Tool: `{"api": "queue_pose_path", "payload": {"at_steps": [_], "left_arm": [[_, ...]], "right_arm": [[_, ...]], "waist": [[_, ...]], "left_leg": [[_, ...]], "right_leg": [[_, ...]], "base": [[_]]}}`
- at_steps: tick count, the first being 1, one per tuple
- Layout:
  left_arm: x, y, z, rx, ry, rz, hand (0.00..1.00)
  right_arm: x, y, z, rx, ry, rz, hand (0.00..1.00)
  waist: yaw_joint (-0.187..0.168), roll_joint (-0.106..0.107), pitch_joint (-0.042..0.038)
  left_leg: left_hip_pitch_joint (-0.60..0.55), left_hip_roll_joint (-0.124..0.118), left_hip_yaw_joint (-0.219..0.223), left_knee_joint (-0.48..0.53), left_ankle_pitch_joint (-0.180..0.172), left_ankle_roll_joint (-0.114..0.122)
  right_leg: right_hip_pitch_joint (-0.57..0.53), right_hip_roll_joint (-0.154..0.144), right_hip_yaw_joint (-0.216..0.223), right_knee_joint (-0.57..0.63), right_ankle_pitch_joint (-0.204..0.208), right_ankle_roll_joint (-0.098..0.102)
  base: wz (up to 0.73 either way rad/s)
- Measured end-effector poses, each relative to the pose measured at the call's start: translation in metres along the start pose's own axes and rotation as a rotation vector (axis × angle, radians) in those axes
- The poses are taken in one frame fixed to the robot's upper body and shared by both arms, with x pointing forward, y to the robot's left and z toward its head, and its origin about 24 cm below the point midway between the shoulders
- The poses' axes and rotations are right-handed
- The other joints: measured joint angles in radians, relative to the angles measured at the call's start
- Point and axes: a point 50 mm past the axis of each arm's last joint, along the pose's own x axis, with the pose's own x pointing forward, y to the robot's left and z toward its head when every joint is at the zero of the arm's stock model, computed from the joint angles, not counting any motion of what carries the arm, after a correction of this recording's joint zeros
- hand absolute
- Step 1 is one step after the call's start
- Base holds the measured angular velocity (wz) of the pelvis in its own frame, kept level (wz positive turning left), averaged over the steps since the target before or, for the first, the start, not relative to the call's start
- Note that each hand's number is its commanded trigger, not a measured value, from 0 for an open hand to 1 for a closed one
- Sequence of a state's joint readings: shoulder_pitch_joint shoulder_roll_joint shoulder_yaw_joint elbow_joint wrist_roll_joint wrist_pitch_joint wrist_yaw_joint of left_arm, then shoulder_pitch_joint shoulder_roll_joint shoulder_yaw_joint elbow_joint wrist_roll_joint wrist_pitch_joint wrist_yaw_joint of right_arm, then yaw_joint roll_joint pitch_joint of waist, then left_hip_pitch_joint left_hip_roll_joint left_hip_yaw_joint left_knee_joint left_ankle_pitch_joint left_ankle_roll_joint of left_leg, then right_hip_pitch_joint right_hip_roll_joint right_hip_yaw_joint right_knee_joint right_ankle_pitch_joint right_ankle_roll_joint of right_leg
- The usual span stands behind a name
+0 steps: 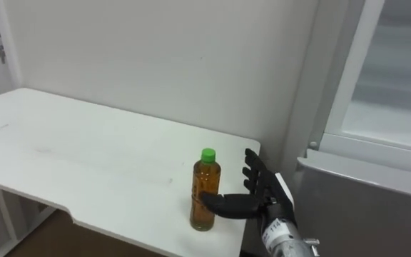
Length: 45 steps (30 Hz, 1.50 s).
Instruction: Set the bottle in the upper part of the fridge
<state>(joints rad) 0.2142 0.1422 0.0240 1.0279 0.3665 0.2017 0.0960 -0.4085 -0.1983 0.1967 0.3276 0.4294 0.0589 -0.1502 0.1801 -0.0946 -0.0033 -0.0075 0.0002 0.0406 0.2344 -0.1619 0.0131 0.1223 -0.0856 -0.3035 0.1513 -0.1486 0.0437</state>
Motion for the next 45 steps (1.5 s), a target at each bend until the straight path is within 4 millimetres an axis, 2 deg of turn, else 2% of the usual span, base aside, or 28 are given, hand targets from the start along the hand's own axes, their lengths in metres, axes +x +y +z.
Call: {"api": "queue_pose_path", "payload": {"at_steps": [5,8,16,21,31,34,36,38,43,45], "left_arm": [[0.000,0.003,0.004,-0.012,-0.015,0.016,0.00],[-0.001,0.005,0.008,-0.016,-0.026,0.025,0.00],[-0.001,0.005,0.010,-0.019,-0.029,0.029,0.00],[-0.001,0.003,0.004,-0.018,-0.014,0.026,0.00],[-0.002,0.002,0.002,-0.016,0.002,0.014,0.00],[-0.002,0.002,0.002,-0.016,0.004,0.011,0.00],[-0.002,0.001,0.001,-0.016,0.005,0.011,0.00],[-0.002,0.001,0.001,-0.016,0.007,0.009,0.00],[-0.002,0.001,0.002,-0.016,0.001,0.010,0.00],[-0.001,0.000,-0.001,-0.015,0.013,0.007,0.00]], "right_arm": [[0.001,0.003,0.008,-0.003,-0.029,0.014,0.00],[0.001,0.003,0.007,-0.006,-0.025,0.014,0.00],[0.001,0.003,0.007,-0.006,-0.025,0.013,0.00],[0.001,0.003,0.007,-0.006,-0.025,0.013,0.00],[0.001,0.003,0.006,-0.009,-0.014,0.014,0.00],[0.001,0.002,0.004,-0.013,0.004,0.010,0.00],[0.002,0.000,0.000,-0.018,0.023,0.002,0.00],[0.007,-0.001,-0.004,-0.027,0.056,-0.006,0.00],[0.015,-0.001,-0.002,-0.038,0.070,-0.007,0.00],[0.020,-0.002,0.001,-0.044,0.073,0.001,0.00]], "waist": [[0.012,0.014,0.0097],[0.012,0.019,0.0114],[0.020,0.019,0.0075],[0.017,0.018,-0.0001],[0.018,0.018,0.0007],[0.020,0.014,0.0036],[0.026,0.005,0.0115],[0.030,-0.002,0.0146],[0.046,-0.012,0.0124],[0.048,-0.014,0.0130]], "left_leg": [[-0.001,0.000,-0.004,-0.013,0.000,-0.001],[-0.003,0.000,-0.006,-0.013,0.000,-0.002],[-0.002,0.000,-0.008,-0.016,0.000,-0.002],[-0.001,-0.001,-0.010,-0.015,0.000,-0.002],[-0.002,-0.003,-0.022,-0.012,0.002,-0.004],[-0.003,-0.004,-0.026,-0.012,0.002,-0.004],[-0.003,-0.004,-0.025,-0.012,0.002,-0.005],[-0.004,-0.005,-0.025,-0.012,0.002,-0.005],[-0.014,-0.006,-0.028,-0.012,0.002,-0.004],[-0.019,-0.007,-0.041,-0.012,0.003,-0.005]], "right_leg": [[-0.001,0.000,-0.003,0.000,0.000,0.000],[-0.003,0.000,-0.006,0.000,-0.001,0.001],[-0.003,0.000,-0.008,0.000,-0.001,0.001],[-0.001,0.000,-0.008,0.000,-0.001,0.001],[0.011,-0.001,-0.023,0.000,-0.001,0.001],[0.012,-0.001,-0.028,0.000,-0.001,0.002],[0.013,-0.001,-0.029,0.000,-0.002,0.002],[0.012,-0.001,-0.028,0.000,-0.002,0.002],[0.003,-0.001,-0.031,-0.001,-0.002,0.002],[0.003,-0.002,-0.046,-0.001,-0.002,0.002]], "base": [[0.01],[0.00],[0.00],[0.00],[0.04],[0.05],[0.00],[0.00],[0.02],[0.14]]}}
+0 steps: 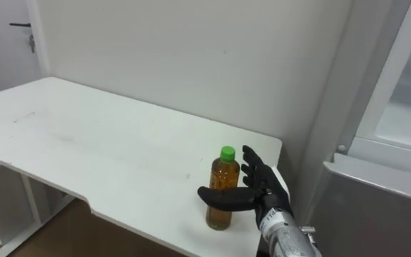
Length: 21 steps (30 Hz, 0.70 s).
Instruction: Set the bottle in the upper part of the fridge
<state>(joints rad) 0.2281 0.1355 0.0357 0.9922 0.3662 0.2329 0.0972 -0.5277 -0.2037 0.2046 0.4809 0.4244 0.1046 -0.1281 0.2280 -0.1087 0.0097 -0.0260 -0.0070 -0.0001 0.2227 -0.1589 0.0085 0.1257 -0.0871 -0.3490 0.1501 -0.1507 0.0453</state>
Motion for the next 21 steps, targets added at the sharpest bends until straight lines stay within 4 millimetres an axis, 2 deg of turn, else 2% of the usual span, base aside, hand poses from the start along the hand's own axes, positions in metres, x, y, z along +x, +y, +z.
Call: {"api": "queue_pose_path", "payload": {"at_steps": [8,15,21], "left_arm": [[0.000,0.000,-0.002,-0.003,0.009,-0.004,0.00],[0.000,-0.001,-0.001,-0.004,0.007,-0.023,0.00],[0.000,-0.001,-0.005,-0.019,0.023,-0.043,0.00]], "right_arm": [[0.005,-0.009,0.003,-0.017,0.012,-0.026,0.00],[0.005,-0.023,-0.013,-0.027,0.085,-0.073,0.00],[0.005,-0.024,-0.013,-0.027,0.088,-0.074,0.00]], "waist": [[0.001,-0.002,0.0000],[0.020,0.006,0.0078],[0.025,0.009,0.0098]], "left_leg": [[-0.007,-0.005,-0.023,0.003,-0.001,0.001],[-0.004,-0.006,-0.031,0.012,-0.002,0.002],[-0.013,-0.006,-0.032,0.017,-0.002,0.001]], "right_leg": [[0.007,-0.002,-0.024,0.000,-0.001,0.001],[0.012,-0.002,-0.036,0.000,-0.002,0.003],[0.011,-0.002,-0.038,0.000,-0.004,0.006]], "base": [[0.12],[0.04],[0.00]]}}
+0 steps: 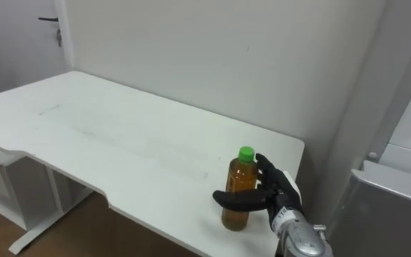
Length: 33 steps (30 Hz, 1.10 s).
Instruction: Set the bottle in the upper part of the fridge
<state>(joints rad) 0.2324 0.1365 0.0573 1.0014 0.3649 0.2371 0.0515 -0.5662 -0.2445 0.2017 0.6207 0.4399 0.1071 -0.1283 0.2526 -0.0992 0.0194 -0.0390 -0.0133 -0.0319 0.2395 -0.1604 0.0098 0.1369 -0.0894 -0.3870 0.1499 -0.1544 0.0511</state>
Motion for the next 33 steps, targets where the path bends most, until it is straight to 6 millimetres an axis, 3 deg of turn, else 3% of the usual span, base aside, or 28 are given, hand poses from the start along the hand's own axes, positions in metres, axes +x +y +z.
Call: {"api": "queue_pose_path", "payload": {"at_steps": [8,17,26,33], "left_arm": [[-0.001,-0.002,-0.007,0.001,0.014,-0.021,0.00],[-0.002,-0.002,-0.008,-0.001,0.005,-0.020,0.00],[-0.003,-0.003,-0.018,0.003,0.028,-0.022,0.00],[-0.004,0.001,-0.027,0.011,0.045,-0.012,0.00]], "right_arm": [[0.000,-0.006,-0.001,0.032,0.011,-0.014,0.00],[0.000,-0.013,-0.012,0.045,0.068,-0.040,0.00],[0.000,-0.016,-0.016,0.079,0.090,-0.055,0.00],[0.000,-0.019,-0.015,0.155,0.093,-0.057,0.00]], "waist": [[-0.001,-0.001,-0.0031],[0.000,0.006,-0.0133],[0.000,0.020,-0.0077],[0.002,0.017,-0.0120]], "left_leg": [[-0.003,-0.002,-0.007,0.012,0.000,0.000],[-0.001,-0.003,-0.015,0.022,0.000,0.000],[-0.007,-0.009,-0.028,0.031,0.002,-0.001],[-0.019,-0.019,-0.035,0.030,0.011,0.002]], "right_leg": [[0.004,-0.002,-0.027,0.000,0.000,0.000],[0.016,-0.002,-0.031,0.001,0.000,0.000],[0.021,-0.002,-0.035,0.000,-0.004,-0.006],[0.010,-0.009,-0.041,-0.001,-0.015,-0.005]], "base": [[0.02],[0.02],[0.03],[0.05]]}}
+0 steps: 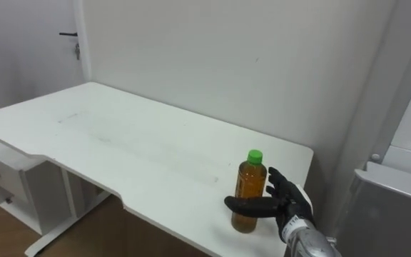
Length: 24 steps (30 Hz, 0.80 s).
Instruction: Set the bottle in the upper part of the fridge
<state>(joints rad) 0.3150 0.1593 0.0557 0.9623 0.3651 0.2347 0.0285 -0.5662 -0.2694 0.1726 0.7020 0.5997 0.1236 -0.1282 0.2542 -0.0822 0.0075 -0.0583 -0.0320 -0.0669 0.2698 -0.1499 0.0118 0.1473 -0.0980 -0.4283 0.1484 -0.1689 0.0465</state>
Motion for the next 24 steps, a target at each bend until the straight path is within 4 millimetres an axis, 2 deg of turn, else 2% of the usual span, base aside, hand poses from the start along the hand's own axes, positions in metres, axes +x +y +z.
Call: {"api": "queue_pose_path", "payload": {"at_steps": [4,9,24], "left_arm": [[0.000,0.000,-0.001,0.001,-0.002,0.000,0.00],[0.000,-0.001,-0.002,0.002,-0.001,-0.001,0.00],[0.000,-0.001,-0.002,0.000,0.000,0.002,0.00]], "right_arm": [[0.000,-0.004,0.002,0.023,-0.001,-0.006,0.00],[-0.001,-0.013,0.006,0.013,-0.009,-0.027,0.00],[0.000,-0.020,0.002,0.017,0.013,-0.050,0.00]], "waist": [[0.003,0.005,0.0004],[0.002,0.023,-0.0058],[0.002,0.021,-0.0027]], "left_leg": [[-0.007,-0.002,-0.005,-0.001,0.000,0.000],[-0.017,-0.002,-0.015,-0.003,0.001,-0.001],[-0.030,-0.006,-0.020,-0.001,0.001,0.000]], "right_leg": [[-0.005,-0.001,-0.006,0.001,0.000,0.000],[-0.011,0.000,-0.016,0.002,0.000,0.000],[-0.020,-0.005,-0.027,0.002,-0.007,0.001]], "base": [[0.05],[0.05],[0.01]]}}
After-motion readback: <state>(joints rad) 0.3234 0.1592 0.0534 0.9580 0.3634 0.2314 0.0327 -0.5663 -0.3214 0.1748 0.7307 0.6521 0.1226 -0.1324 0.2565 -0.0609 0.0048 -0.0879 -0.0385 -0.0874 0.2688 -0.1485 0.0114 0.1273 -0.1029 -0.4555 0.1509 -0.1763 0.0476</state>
